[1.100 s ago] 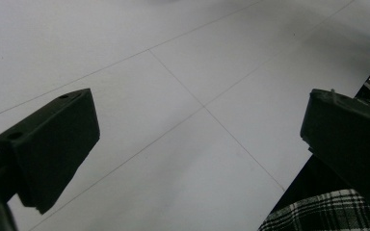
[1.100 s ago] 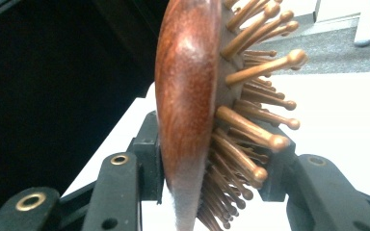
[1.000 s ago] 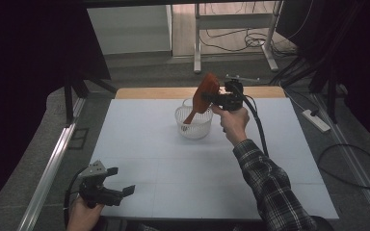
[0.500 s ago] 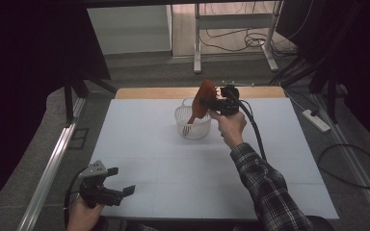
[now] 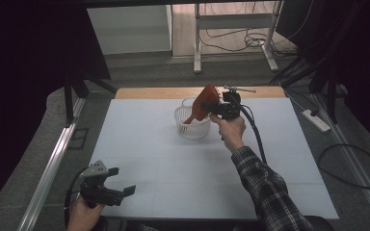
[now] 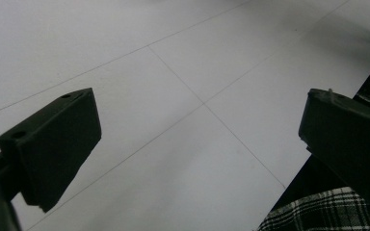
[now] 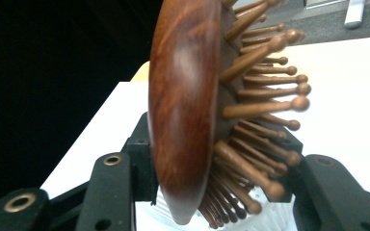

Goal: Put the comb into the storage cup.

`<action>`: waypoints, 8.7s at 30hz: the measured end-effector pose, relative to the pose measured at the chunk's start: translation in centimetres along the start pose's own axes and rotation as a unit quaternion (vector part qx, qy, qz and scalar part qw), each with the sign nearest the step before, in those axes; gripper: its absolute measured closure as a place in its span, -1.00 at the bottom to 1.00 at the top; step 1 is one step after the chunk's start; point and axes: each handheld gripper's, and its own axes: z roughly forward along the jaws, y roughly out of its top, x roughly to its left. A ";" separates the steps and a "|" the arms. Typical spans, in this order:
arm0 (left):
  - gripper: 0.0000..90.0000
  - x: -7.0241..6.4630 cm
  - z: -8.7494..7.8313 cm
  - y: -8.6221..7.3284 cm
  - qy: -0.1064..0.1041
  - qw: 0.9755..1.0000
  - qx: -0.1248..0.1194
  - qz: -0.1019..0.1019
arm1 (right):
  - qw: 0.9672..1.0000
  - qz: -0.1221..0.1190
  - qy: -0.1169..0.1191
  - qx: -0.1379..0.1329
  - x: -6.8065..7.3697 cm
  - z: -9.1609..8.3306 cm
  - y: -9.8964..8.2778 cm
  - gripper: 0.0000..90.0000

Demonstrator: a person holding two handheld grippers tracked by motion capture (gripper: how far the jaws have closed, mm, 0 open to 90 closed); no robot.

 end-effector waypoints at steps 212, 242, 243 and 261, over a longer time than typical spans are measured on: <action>-0.95 0.2 0.0 0.0 -0.007 1.000 0.001 -0.006 | 0.959 -0.248 -0.010 0.136 -0.4 -9.8 -7.8 -1.00; -0.98 0.2 -0.1 0.0 -0.003 1.000 -0.004 -0.009 | 0.960 -0.236 -0.022 0.147 -1.6 -12.2 -8.8 -1.00; -0.98 0.1 -0.1 0.0 0.001 1.000 -0.004 -0.004 | 0.961 -0.235 -0.021 0.146 -1.6 -12.3 -8.8 -1.00; -1.00 -0.1 -0.2 0.0 0.015 1.000 -0.004 0.002 | 0.961 -0.230 -0.032 0.152 -2.4 -13.9 -9.8 -1.00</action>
